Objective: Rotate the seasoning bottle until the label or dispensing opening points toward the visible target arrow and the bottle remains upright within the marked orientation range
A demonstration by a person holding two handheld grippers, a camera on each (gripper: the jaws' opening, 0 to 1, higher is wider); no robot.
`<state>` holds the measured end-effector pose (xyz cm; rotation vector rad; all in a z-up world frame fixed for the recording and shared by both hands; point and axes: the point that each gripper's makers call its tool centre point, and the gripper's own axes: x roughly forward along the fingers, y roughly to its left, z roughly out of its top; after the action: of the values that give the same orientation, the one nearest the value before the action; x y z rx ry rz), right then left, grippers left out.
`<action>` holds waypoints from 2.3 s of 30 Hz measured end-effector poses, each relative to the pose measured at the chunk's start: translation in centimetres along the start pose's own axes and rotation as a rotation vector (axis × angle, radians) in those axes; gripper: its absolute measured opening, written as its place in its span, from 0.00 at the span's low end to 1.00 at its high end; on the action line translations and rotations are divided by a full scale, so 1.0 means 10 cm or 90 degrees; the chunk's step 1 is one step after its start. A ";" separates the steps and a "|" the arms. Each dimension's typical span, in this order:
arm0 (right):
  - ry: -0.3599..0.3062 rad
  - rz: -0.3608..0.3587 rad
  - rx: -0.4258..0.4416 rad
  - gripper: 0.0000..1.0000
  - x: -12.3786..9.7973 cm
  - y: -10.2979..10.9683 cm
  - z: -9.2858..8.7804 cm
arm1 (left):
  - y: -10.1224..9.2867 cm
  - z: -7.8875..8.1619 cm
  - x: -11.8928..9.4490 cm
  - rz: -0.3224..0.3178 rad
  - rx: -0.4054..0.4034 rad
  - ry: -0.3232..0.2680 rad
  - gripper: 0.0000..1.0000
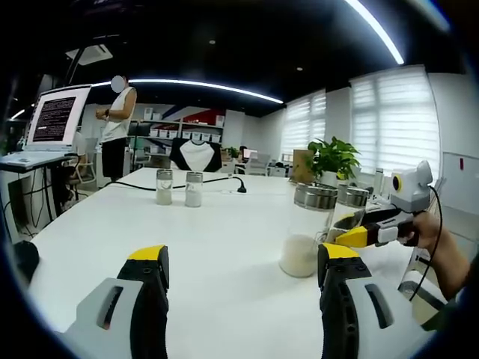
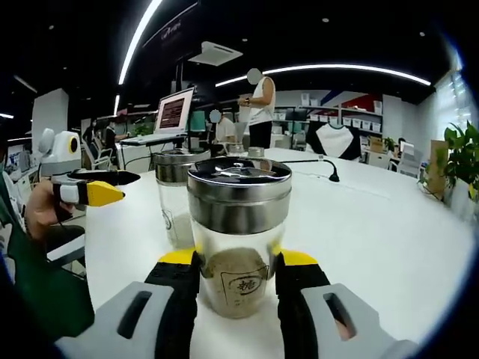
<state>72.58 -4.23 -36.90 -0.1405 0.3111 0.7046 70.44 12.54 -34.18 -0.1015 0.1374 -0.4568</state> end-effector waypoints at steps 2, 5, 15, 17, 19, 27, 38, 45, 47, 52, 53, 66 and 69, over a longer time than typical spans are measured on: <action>-0.002 -0.009 0.003 0.39 0.00 -0.01 0.00 | 0.00 0.00 0.00 0.001 -0.001 -0.001 0.86; -0.004 -0.019 0.005 0.39 0.00 -0.01 0.00 | 0.00 0.00 0.00 0.000 -0.001 0.000 0.86; -0.008 -0.069 0.019 0.39 0.01 -0.02 -0.01 | 0.00 -0.01 0.00 -0.001 -0.001 0.000 0.86; -0.011 -0.083 0.022 0.39 0.01 -0.02 -0.01 | 0.00 -0.01 0.00 -0.002 -0.003 0.002 0.86; -0.012 -0.092 0.025 0.39 0.01 -0.02 -0.01 | -0.01 -0.01 0.00 -0.003 -0.003 0.001 0.86; -0.004 -0.127 0.038 0.39 0.00 -0.02 -0.02 | 0.00 -0.01 0.00 -0.003 -0.006 0.000 0.86; -0.006 -0.170 0.052 0.39 0.00 -0.05 -0.02 | 0.00 -0.01 0.00 -0.003 -0.007 -0.001 0.86; -0.005 -0.188 0.055 0.39 -0.01 -0.05 -0.02 | 0.00 -0.01 0.00 -0.005 -0.006 -0.001 0.86; -0.005 -0.189 0.055 0.39 -0.01 -0.05 -0.02 | 0.00 -0.01 0.00 -0.005 -0.006 -0.001 0.86; -0.001 -0.190 0.057 0.39 -0.01 -0.05 -0.02 | 0.00 -0.01 0.00 -0.004 -0.007 0.000 0.86; -0.001 -0.190 0.058 0.39 -0.01 -0.05 -0.02 | 0.00 -0.01 0.00 -0.004 -0.007 0.000 0.86; -0.003 -0.186 0.034 0.46 -0.15 -0.08 0.03 | 0.01 0.00 -0.01 -0.003 -0.008 -0.002 0.86; 0.000 -0.133 0.002 0.46 -0.17 -0.02 0.05 | 0.02 0.01 -0.01 -0.002 -0.008 -0.003 0.86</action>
<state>71.60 -5.32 -35.81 -0.1674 0.2926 0.4968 70.42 12.77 -34.14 -0.1156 0.1364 -0.4589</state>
